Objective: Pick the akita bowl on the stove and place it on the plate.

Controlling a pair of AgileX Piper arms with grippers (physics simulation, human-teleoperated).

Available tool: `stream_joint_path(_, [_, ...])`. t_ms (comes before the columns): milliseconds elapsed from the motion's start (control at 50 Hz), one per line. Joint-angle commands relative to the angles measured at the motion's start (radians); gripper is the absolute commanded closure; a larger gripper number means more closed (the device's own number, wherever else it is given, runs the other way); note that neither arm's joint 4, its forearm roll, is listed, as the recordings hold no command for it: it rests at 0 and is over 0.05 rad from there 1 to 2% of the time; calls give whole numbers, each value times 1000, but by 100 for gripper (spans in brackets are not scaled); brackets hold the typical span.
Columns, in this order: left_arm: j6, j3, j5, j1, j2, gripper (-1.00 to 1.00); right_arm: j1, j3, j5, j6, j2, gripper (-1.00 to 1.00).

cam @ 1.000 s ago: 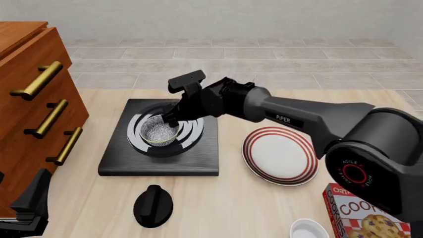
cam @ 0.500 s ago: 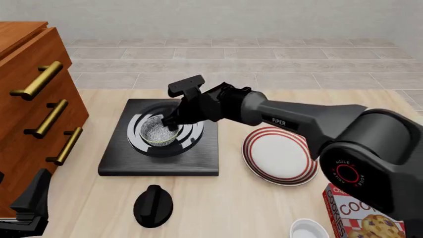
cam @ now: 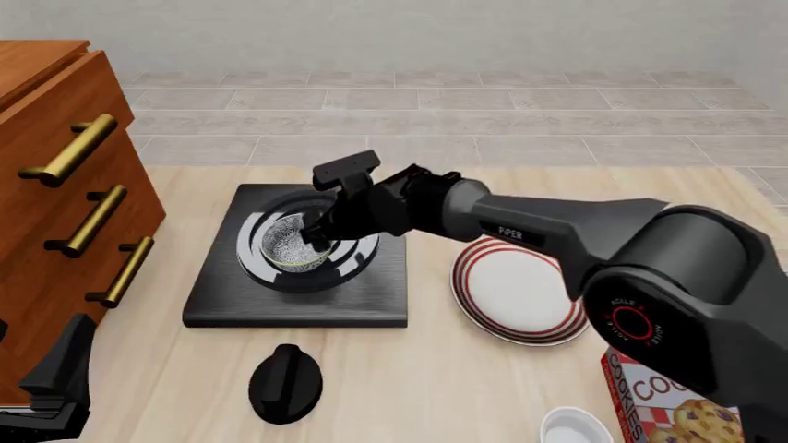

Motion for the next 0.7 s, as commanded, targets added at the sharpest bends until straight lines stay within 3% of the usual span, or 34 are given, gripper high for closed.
stream_joint_path(20, [0, 0, 0, 0, 0, -100, 1, -3, -2, 6, 10, -100])
stream_joint_path(700, [0, 0, 0, 0, 0, -100, 2, 23, -46, 25, 51, -100])
